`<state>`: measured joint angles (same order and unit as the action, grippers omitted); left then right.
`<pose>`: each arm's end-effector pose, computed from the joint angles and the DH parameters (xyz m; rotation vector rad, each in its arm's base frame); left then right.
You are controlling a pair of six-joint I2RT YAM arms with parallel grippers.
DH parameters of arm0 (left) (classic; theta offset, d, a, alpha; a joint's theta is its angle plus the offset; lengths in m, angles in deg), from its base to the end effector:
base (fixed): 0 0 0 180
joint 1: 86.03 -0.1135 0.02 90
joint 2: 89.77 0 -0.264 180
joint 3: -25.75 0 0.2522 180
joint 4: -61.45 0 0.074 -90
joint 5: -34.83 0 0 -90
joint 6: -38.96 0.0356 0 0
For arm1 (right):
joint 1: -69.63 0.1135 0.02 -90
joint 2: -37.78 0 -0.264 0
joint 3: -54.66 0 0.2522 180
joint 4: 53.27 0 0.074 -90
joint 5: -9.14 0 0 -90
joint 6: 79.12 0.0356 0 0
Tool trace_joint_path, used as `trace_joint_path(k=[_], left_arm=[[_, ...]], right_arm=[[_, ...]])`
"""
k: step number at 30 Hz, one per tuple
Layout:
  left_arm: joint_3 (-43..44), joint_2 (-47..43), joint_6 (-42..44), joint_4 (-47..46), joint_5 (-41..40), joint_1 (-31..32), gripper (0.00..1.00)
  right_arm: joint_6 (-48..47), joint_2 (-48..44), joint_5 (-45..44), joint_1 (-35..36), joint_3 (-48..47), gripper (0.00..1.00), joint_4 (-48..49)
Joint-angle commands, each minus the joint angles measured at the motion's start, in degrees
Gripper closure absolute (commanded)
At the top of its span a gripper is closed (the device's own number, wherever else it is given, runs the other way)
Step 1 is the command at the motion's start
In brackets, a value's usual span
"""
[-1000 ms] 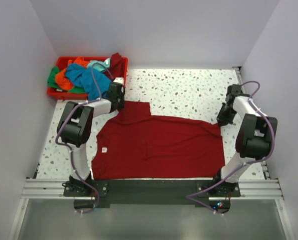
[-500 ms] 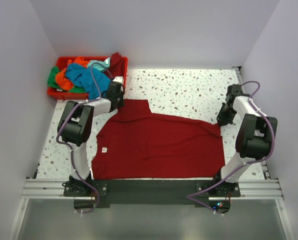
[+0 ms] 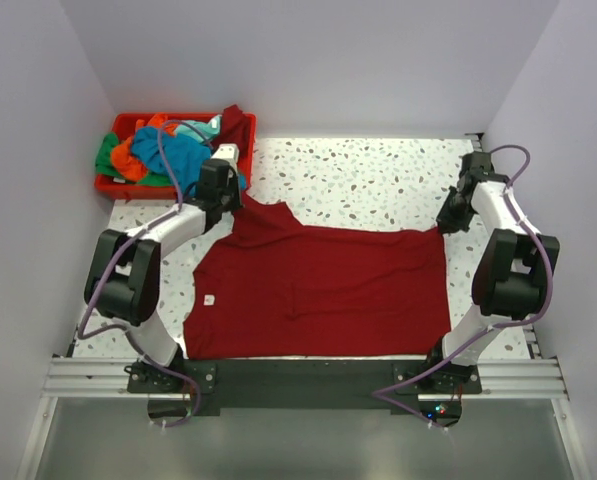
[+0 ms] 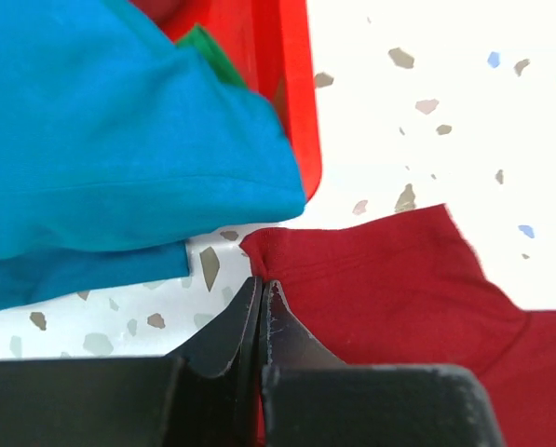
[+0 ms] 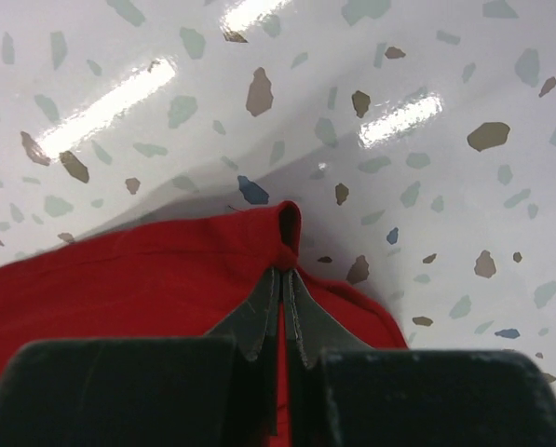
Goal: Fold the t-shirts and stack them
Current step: Fold the tshirt
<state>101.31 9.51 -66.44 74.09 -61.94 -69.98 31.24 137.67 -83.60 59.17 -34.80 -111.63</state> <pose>0.3678 -0.1015 0.2078 -0.0534 2.2052 -0.1766 0.3468 -0.0658 0.2258 0.7477 2.6658 -0.0212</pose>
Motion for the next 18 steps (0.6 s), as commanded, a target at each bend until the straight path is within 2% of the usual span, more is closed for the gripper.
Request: trace_joint_path(k=[1, 9, 18], left_arm=[[-1.3, -4.9, -0.1, -1.7, 1.9, -0.7, 1.0], [0.6, -9.6, 2.5, -2.0, 4.2, -0.7, 1.0], [9.5, -5.6, 7.0, -1.7, 2.7, -0.8, 1.0]], right_arm=[[0.9, -0.8, 2.2, 0.1, -3.5, 1.0, -0.2], [0.6, 0.3, 2.6, 0.0, -6.2, 1.0, 2.6], [0.8, 4.0, 5.0, 0.1, -11.2, 1.0, 3.9]])
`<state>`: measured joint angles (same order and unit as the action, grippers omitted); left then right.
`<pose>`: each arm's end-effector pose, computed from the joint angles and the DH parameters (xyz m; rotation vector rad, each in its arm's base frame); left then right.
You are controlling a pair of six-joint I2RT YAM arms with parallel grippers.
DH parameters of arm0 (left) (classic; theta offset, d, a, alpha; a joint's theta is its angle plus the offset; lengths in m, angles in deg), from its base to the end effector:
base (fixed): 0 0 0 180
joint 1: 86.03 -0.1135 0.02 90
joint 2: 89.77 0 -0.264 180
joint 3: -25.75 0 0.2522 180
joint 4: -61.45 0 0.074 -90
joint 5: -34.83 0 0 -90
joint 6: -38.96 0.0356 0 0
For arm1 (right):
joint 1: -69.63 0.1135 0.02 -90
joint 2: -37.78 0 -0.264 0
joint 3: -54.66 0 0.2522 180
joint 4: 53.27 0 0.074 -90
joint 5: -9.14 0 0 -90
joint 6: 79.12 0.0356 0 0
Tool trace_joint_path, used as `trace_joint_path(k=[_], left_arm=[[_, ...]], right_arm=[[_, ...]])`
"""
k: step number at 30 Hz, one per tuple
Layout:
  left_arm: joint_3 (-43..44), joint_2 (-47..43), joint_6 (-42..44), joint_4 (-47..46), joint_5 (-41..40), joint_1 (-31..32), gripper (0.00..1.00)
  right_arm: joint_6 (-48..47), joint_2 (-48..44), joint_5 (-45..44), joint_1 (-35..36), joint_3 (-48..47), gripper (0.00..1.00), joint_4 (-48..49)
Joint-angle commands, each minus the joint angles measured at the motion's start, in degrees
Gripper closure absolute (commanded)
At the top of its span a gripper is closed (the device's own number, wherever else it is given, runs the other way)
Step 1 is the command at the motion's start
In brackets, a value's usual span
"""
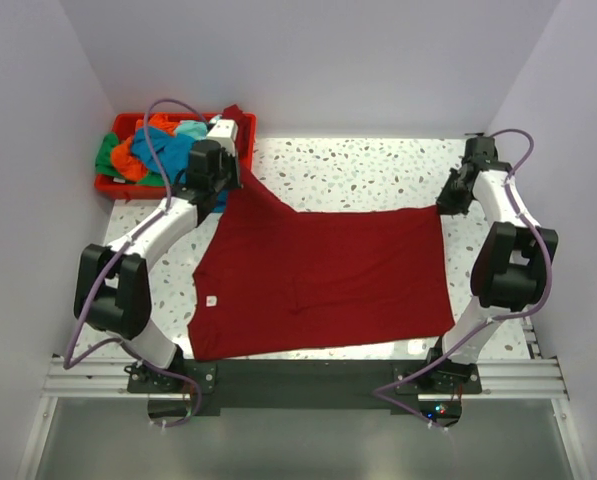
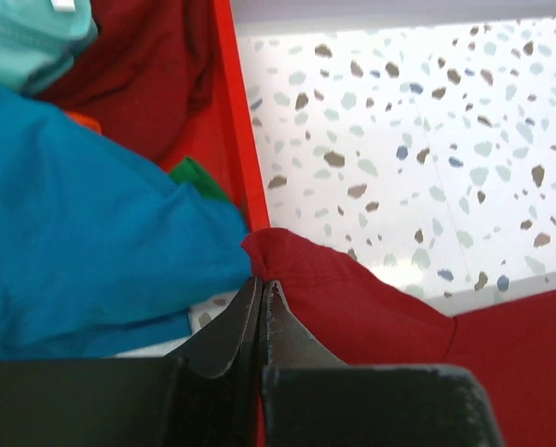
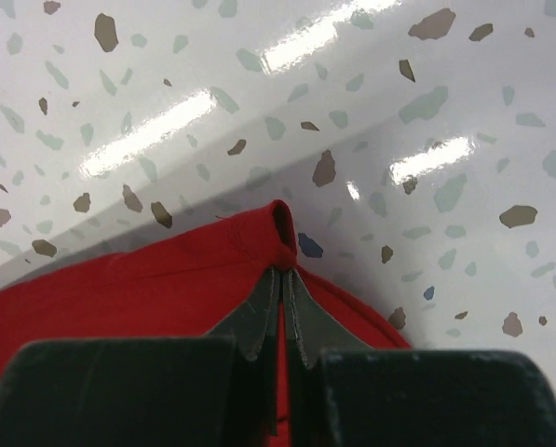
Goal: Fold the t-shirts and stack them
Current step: Fold the tshirt
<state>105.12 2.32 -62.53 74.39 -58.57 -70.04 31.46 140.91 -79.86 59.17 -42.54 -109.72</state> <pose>0.3605 -0.1011 0.2744 0.0417 2.0259 -0.2443 0.3754 -0.0687 0.2474 0.7067 2.5662 0.0808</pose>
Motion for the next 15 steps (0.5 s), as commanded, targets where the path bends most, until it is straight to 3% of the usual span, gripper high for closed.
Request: trace_joint_path(k=[1, 8, 15], left_arm=[[6.9, 2.3, 3.7, -1.6, -0.6, -0.8, 1.0], [13.8, 6.8, 5.9, 0.7, 2.7, -0.9, 1.0], [2.6, -3.2, 7.0, 0.3, 2.7, -0.9, 1.0]], right_arm=[[0.8, 1.2, 1.5, 0.1, -4.3, 1.0, 2.0], [1.0, 2.5, 2.6, 0.1, -6.2, 1.0, 2.6], [0.0, -2.3, 4.5, 0.1, 0.6, 1.0, 7.0]])
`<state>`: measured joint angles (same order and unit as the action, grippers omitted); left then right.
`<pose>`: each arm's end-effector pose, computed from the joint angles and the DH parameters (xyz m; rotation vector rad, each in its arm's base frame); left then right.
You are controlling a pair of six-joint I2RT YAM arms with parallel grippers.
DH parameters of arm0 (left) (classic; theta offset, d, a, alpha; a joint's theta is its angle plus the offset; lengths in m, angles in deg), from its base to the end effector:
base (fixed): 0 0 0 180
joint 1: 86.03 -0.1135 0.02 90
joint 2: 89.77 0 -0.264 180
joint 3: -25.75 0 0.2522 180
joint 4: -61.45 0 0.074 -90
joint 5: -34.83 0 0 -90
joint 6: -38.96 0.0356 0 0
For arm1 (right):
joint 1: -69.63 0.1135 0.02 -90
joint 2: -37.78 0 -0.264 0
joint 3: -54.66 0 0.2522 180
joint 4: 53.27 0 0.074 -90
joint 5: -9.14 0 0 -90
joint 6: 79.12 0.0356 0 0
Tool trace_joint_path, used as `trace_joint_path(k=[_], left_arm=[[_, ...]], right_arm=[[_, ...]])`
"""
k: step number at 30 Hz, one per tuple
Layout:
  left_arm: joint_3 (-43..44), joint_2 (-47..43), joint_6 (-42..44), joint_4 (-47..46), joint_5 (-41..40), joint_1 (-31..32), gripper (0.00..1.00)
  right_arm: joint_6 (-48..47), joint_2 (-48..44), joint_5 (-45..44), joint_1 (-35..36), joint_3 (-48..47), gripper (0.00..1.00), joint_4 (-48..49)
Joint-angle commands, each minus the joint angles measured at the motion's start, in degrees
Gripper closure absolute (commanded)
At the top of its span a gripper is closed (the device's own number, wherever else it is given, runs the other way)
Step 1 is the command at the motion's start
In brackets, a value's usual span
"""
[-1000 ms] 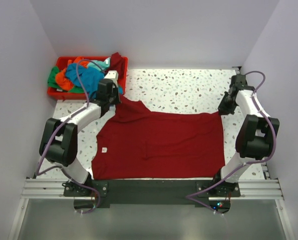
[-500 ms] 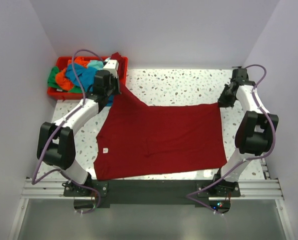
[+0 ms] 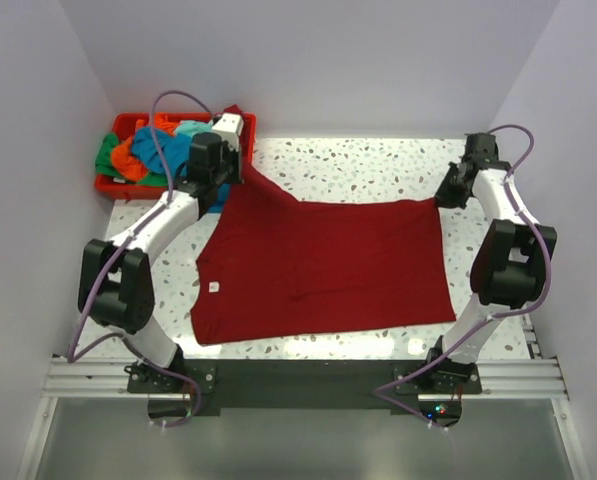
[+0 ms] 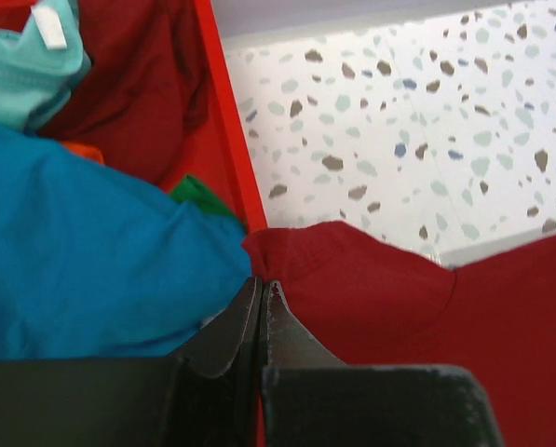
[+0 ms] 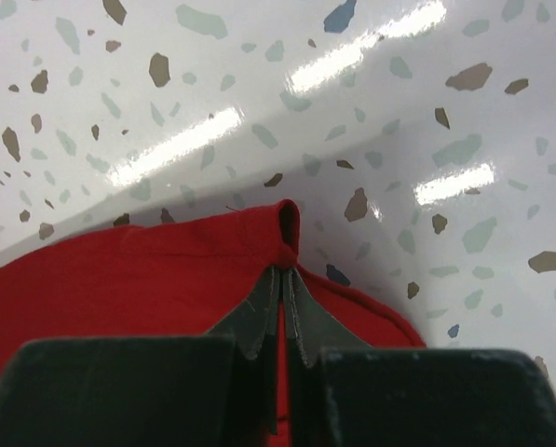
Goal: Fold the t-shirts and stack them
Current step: Fold the tshirt
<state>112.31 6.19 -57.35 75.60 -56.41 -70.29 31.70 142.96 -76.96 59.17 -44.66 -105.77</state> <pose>0.3820 -0.1069 0.2911 0.1494 1.9832 -0.2280 0.3913 -0.0698 0.2493 0.6751 2.5042 0.1543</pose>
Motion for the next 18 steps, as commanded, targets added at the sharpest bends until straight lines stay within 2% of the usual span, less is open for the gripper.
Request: trace_joint_path(k=[1, 9, 18], left_arm=[[-6.5, -8.8, 1.5, -1.1, 0.6, -0.5, 1.0], [-22.3, -24.6, -3.1, 3.6, 1.0, -0.5, 1.0], [-28.8, -34.0, -8.4, 11.2, 1.0, -0.5, 1.0]], right_arm=[[-0.5, -5.2, 1.5, 0.1, 3.7, 1.0, 3.7], [-0.8, -12.7, -1.1, 0.1, 14.5, 1.0, 8.2], [-0.5, -16.9, -5.7, 0.1, 22.0, 1.0, 10.5]])
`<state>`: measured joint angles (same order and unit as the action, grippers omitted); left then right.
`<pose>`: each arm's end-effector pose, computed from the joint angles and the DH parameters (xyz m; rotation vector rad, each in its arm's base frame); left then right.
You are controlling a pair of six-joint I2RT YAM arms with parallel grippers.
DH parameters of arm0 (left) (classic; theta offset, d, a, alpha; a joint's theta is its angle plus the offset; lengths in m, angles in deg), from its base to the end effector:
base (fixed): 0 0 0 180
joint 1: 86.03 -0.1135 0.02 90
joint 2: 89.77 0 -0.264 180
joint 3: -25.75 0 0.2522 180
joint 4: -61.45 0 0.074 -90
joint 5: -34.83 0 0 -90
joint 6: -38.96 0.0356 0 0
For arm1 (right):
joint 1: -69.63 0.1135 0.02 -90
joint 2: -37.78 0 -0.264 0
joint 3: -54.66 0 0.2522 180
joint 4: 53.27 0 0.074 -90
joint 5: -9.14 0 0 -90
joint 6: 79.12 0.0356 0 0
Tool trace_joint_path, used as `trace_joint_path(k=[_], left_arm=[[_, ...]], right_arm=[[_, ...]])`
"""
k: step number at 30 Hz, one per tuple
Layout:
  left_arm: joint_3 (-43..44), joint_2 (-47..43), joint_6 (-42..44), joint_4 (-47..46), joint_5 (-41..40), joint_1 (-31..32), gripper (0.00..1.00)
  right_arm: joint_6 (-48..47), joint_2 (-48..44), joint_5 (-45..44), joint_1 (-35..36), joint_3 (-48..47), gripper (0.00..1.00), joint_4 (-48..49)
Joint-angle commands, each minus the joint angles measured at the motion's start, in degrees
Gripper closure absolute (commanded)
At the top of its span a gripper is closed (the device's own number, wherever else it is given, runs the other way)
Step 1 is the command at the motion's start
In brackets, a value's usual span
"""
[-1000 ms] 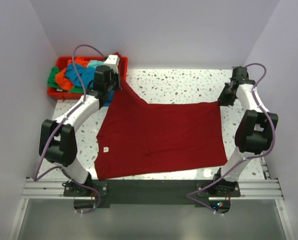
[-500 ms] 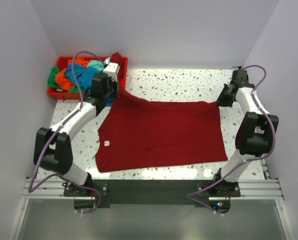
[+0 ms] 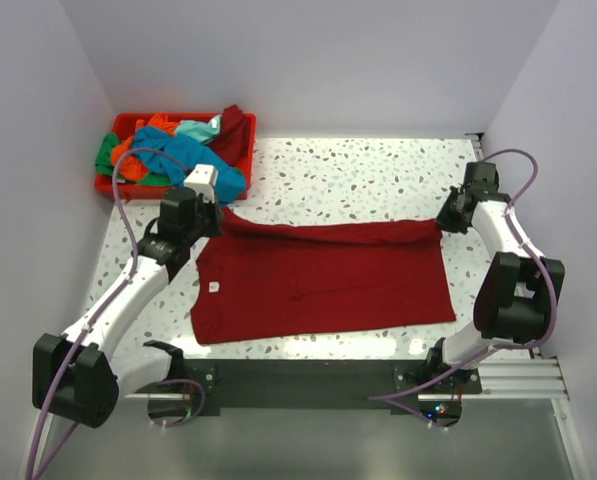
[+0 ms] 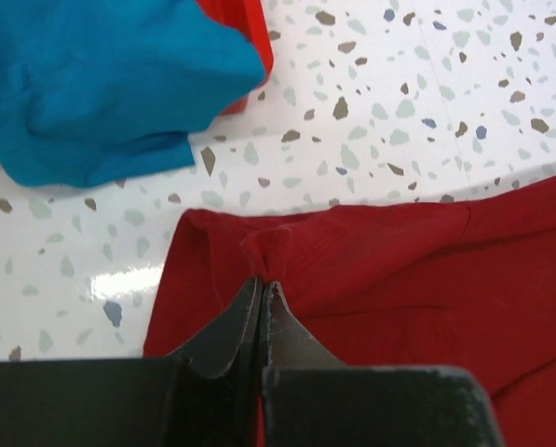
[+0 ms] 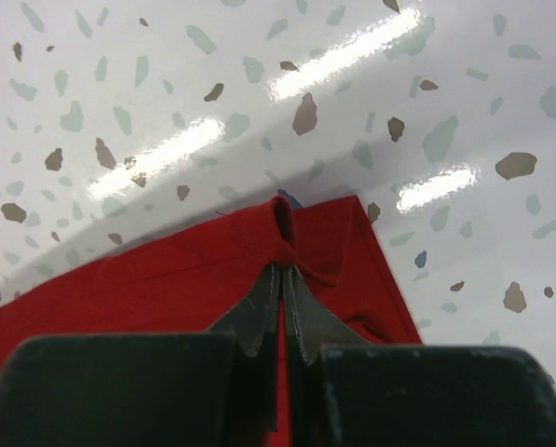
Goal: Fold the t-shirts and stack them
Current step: Fold the tshirt
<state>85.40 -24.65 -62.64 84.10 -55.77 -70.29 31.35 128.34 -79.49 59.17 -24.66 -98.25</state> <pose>0.2471 -0.0693 0.2773 0.0684 2.0726 -0.2832 0.3255 -0.0592 0.2372 0.6722 2.4645 0.0981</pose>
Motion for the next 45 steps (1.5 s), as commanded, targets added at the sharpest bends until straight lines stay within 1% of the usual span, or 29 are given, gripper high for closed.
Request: trace_joint_path(k=[1, 9, 16, 18, 19, 20, 21, 22, 23, 25, 26, 27, 29, 30, 32, 35, 36, 37, 38, 39, 41, 43, 45], left_arm=[[-2.7, -3.9, -3.4, 3.3, 0.3, -0.4, 1.0], [-8.5, -9.9, -7.1, 6.7, 1.7, 0.7, 1.0], [-10.7, -13.1, -10.5, 11.3, 0.9, 1.7, 1.0], [-10.7, -13.7, -12.0, 12.4, 0.8, 3.1, 1.0], [-10.4, -13.5, -12.5, 14.0, -1.1, 3.5, 1.0], [-9.6, -13.3, -13.1, 14.9, -1.2, 3.6, 0.96], [-9.2, -12.9, -14.8, 16.2, -1.4, 3.7, 0.89], [-8.8, -12.7, -16.1, 19.2, -2.8, 3.8, 0.77], [-8.1, -12.7, -17.4, 20.9, -3.4, 3.8, 0.67], [-7.7, -13.2, -20.5, 24.7, -3.6, 3.9, 0.49], [-7.7, -14.4, -21.0, 25.4, -3.2, 3.9, 0.48], [-7.7, -15.1, -21.7, 26.3, -2.7, 4.0, 0.48], [-7.6, -17.2, -22.2, 26.8, -2.0, 4.1, 0.47], [-7.7, -17.6, -22.2, 26.5, -1.9, 4.1, 0.45], [-8.4, -17.2, -21.9, 25.2, -1.7, 4.1, 0.43], [-8.2, -13.4, -21.4, 21.4, -0.2, 4.1, 0.42], [-8.0, -12.2, -21.1, 18.4, 0.2, 4.1, 0.42], [-7.6, -10.0, -20.9, 16.8, 0.3, 4.1, 0.42], [-7.1, -8.9, -20.8, 15.4, 0.3, 4.0, 0.41], [-6.5, -7.6, -20.2, 12.7, 0.3, 4.1, 0.41], [-4.5, -3.7, -19.8, 10.7, 2.3, 4.0, 0.41], [-2.3, -0.5, -19.7, 9.1, 4.0, 4.0, 0.41], [-1.6, 0.4, -20.1, 7.4, 5.1, 4.0, 0.41]], right_arm=[[0.1, -2.6, -3.4, 0.1, 2.6, 1.0, 3.5], [0.6, -4.2, -5.5, 0.1, 6.2, 1.0, 5.8], [2.8, -5.6, -8.5, 0.1, 8.3, 1.0, 6.0], [4.1, -6.4, -9.0, 0.0, 10.1, 1.0, 6.3], [4.7, -7.1, -9.2, 0.1, 10.7, 1.0, 6.3], [5.4, -7.5, -9.7, 0.1, 11.8, 0.99, 6.2], [5.8, -7.9, -10.8, 0.0, 12.2, 0.94, 5.8], [7.1, -9.3, -11.4, 0.1, 12.7, 0.87, 5.2], [7.9, -10.0, -12.0, 0.1, 13.9, 0.68, 4.8], [9.4, -13.0, -12.7, 0.2, 15.5, 0.53, 5.2], [9.6, -17.0, -12.7, 0.6, 17.1, 0.47, 5.7], [9.8, -19.0, -12.8, 1.0, 17.9, 0.45, 6.4], [9.3, -23.0, -12.7, 2.2, 19.1, 0.43, 9.1], [8.5, -25.7, -12.2, 3.7, 19.7, 0.42, 10.1], [7.6, -26.8, -9.1, 5.6, 19.4, 0.41, 13.2], [5.8, -23.1, -3.0, 8.0, 16.2, 0.4, 15.1], [4.9, -19.1, -2.1, 8.7, 15.0, 0.4, 15.1], [4.3, -17.2, -1.5, 9.2, 13.9, 0.4, 15.1], [3.9, -15.0, 2.6, 10.0, 11.7, 0.4, 15.1], [3.4, -11.5, 4.1, 10.4, 10.8, 0.4, 15.1], [3.1, -8.1, 7.0, 12.6, 8.5, 0.4, 15.0], [2.7, -4.3, 8.0, 13.4, 7.9, 0.4, 15.6], [2.7, -2.6, 8.9, 13.7, 7.6, 0.4, 15.4]])
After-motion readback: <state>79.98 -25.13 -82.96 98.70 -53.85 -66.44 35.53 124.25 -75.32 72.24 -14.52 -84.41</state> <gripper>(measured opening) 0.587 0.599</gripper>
